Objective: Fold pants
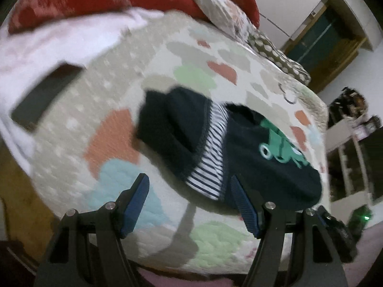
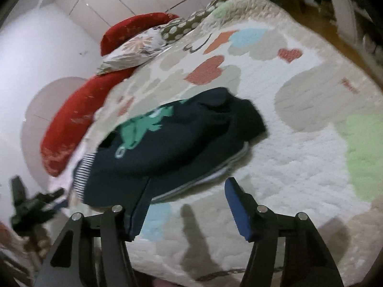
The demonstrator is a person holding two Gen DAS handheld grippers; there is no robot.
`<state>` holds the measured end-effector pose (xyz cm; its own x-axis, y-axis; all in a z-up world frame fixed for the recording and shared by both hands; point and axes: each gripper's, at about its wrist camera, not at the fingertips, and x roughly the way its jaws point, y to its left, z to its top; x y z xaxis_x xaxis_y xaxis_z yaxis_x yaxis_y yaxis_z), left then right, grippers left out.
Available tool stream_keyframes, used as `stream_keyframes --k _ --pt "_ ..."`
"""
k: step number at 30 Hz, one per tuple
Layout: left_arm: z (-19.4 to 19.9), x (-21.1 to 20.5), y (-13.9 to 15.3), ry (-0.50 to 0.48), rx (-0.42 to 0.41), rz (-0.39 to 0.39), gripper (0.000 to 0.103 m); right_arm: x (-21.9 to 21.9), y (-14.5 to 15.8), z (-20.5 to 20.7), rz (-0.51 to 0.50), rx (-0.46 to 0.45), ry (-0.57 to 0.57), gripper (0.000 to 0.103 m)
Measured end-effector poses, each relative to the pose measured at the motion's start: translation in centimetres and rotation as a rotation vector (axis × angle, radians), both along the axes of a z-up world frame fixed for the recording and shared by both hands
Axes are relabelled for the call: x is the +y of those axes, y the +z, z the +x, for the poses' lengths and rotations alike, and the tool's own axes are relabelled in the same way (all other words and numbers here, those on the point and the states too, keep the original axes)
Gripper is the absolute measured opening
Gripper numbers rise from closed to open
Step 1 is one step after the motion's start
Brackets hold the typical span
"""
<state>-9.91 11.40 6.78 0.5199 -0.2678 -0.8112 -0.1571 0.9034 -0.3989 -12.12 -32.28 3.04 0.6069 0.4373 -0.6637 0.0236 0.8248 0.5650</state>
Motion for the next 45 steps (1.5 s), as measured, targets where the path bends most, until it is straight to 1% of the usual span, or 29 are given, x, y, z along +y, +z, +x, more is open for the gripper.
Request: stream_keyframes --k 3,5,6,7,8,9,10,11,12,13,15,16,19,21,25,27,30,32,38,42,45 --pt "1.0 -1.3 -1.4 -0.050 0.046 -0.065 0.070 0.8 -0.4 1.0 0.033 0.020 0.006 0.066" --pt "2.1 -2.3 -2.4 -0.074 0.082 -0.085 0.070 1.4 -0.6 1.6 0.051 0.031 0.006 0.065" --pt "2.6 -2.7 -2.7 -0.082 0.096 -0.081 0.065 1.6 -0.8 2.0 0.060 0.043 0.004 0.064" --pt "3.1 -3.2 -3.2 -0.093 0.112 -0.075 0.057 1.7 -1.0 2.2 0.074 0.059 0.001 0.062" --pt "3.5 -3.6 -3.6 -0.101 0.131 -0.061 0.035 1.8 -1.3 2.6 0.099 0.083 -0.010 0.058" --pt "3.7 -3.8 -3.9 -0.107 0.147 -0.051 0.018 1.7 -1.7 2.9 0.115 0.104 -0.025 0.055" --pt "3.9 -4.0 -4.2 -0.108 0.157 -0.056 0.014 1.6 -1.8 3.1 0.124 0.114 -0.037 0.049" --pt "3.9 -3.9 -4.2 -0.107 0.152 -0.073 0.008 1.4 -2.0 3.4 0.137 0.121 -0.057 0.038" --pt "3.8 -3.9 -4.1 -0.105 0.143 -0.080 0.006 1.2 -2.1 3.6 0.141 0.124 -0.071 0.019" --pt "3.6 -3.8 -3.9 -0.105 0.133 -0.081 0.006 1.0 -2.3 3.8 0.141 0.130 -0.089 0.012" --pt "3.2 -3.6 -3.4 -0.109 0.108 -0.091 0.005 0.6 -2.3 3.7 0.175 0.125 -0.099 0.007" --pt "3.0 -3.5 -3.2 -0.112 0.100 -0.101 0.005 0.5 -2.2 3.5 0.185 0.114 -0.097 0.007" --pt "2.9 -2.9 -2.2 -0.115 0.087 -0.131 0.005 1.0 -0.9 3.0 0.142 0.079 -0.082 0.005" --pt "3.0 -2.9 -0.9 -0.125 0.056 -0.133 0.005 1.4 0.3 2.9 0.117 0.051 -0.069 0.005" --pt "5.1 -3.0 1.1 -0.140 0.025 -0.141 0.005 1.9 3.0 3.8 0.092 -0.004 -0.042 0.005" --pt "7.0 -3.0 1.9 -0.138 0.018 -0.140 0.005 2.2 4.4 5.2 0.075 -0.025 -0.030 0.005" --pt "10.2 -3.5 3.2 -0.138 -0.014 -0.083 0.005 2.4 6.3 8.2 0.037 -0.051 -0.019 0.005" --pt "12.7 -3.8 3.6 -0.135 -0.020 -0.060 0.005 2.5 6.8 10.5 0.015 -0.051 -0.025 0.005" --pt "19.0 -4.1 2.7 -0.112 0.014 -0.049 0.005 2.5 5.9 17.1 -0.005 -0.009 -0.056 0.005" --pt "21.7 -4.4 1.7 -0.102 0.049 -0.038 0.005 2.5 5.0 20.0 -0.024 0.016 -0.070 0.005" --pt "22.7 -4.6 1.8 -0.106 0.052 -0.039 0.005 2.3 5.1 20.8 -0.011 0.017 -0.077 0.005"
